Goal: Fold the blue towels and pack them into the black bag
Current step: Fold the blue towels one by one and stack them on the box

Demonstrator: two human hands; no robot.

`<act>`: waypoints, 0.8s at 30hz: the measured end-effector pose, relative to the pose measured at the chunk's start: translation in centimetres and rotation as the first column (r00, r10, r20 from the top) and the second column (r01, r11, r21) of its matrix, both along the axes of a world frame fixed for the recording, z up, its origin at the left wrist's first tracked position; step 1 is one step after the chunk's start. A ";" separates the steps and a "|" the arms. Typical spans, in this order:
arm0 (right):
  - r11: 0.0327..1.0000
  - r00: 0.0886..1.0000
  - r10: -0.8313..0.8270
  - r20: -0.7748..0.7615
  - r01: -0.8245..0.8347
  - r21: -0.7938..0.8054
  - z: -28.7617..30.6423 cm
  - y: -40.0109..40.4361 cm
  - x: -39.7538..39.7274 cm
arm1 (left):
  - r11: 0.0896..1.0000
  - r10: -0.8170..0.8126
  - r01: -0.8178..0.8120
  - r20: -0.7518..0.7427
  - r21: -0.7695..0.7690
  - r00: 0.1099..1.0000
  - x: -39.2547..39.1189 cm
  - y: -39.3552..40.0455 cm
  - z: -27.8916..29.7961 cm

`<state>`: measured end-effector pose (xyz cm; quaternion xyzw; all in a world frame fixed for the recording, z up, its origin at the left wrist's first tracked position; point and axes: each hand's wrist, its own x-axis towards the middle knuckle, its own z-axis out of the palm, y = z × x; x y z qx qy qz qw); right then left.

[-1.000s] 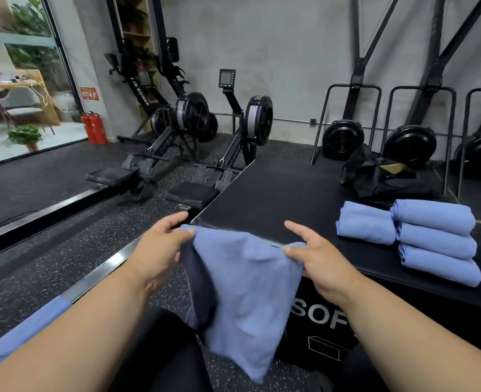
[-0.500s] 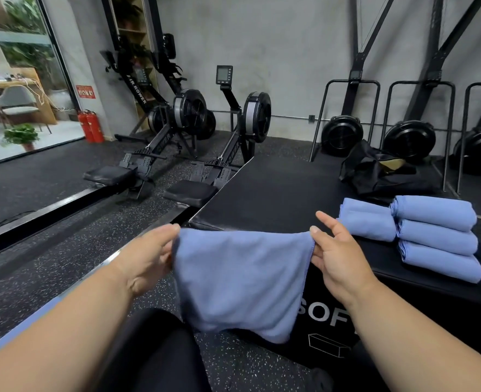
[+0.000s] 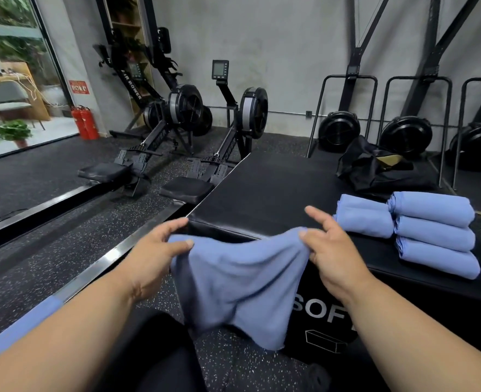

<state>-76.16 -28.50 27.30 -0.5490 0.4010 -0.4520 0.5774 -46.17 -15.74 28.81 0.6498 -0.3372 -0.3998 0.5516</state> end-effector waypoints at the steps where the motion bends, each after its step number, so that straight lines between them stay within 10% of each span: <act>1: 0.999 0.999 -0.047 0.026 0.047 0.001 0.2 -0.3 -0.2 | 0.998 -0.003 0.004 0.023 -0.066 1.000 -0.2 -0.1 0.7; 8: 0.983 0.944 -0.058 -0.326 -0.003 -0.182 1.0 -1.0 -0.3 | 0.979 0.043 -0.173 0.729 0.104 0.683 -0.6 -0.6 3.0; 16: 0.961 0.960 -0.171 -0.222 0.113 -0.251 2.6 -2.7 -2.2 | 0.992 0.117 -0.077 0.518 -0.098 0.848 -0.3 -2.6 5.2; 24: 0.941 0.942 -0.279 -0.187 0.229 -0.248 5.9 -8.2 -2.6 | 0.947 -0.050 0.044 -0.010 -0.319 0.999 -0.8 -9.1 7.3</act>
